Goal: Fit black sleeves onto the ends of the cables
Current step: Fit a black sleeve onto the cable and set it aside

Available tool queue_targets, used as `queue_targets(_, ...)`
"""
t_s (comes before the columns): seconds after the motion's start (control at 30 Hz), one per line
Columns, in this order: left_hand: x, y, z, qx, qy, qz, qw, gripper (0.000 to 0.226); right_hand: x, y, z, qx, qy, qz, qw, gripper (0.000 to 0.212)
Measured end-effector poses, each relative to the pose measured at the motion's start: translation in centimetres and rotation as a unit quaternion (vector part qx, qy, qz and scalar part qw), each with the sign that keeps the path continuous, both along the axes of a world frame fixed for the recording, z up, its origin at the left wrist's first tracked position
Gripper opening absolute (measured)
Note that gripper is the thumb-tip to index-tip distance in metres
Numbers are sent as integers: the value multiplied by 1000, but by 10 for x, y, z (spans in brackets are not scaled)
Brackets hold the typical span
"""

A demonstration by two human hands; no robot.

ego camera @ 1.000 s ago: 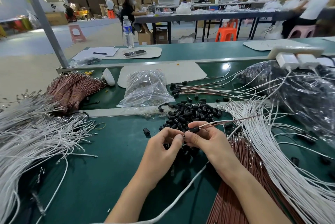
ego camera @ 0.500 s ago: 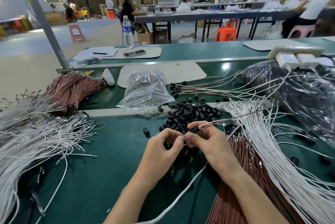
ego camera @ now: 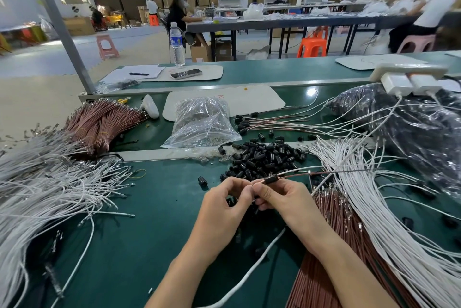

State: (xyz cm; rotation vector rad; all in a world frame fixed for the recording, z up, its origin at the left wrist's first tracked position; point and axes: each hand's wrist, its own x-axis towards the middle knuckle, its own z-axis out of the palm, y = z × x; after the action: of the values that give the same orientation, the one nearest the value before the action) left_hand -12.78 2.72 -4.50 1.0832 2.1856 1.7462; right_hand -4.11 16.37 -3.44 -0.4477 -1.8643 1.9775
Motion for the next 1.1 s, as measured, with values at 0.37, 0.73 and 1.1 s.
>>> queue_targets(0.37, 2, 1, 1, 8, 6, 3, 1000, 7, 2, 2, 1, -15, -3, -2, 1000, 20)
queue_targets(0.73, -84, -2, 16, -256, 113, 190, 941, 31, 1, 8, 2, -106, 19, -28, 994, 18)
queue_targets(1.1, -108, 40, 10, -348, 131, 124, 920, 42, 1, 10, 2, -127, 30, -30, 991, 19)
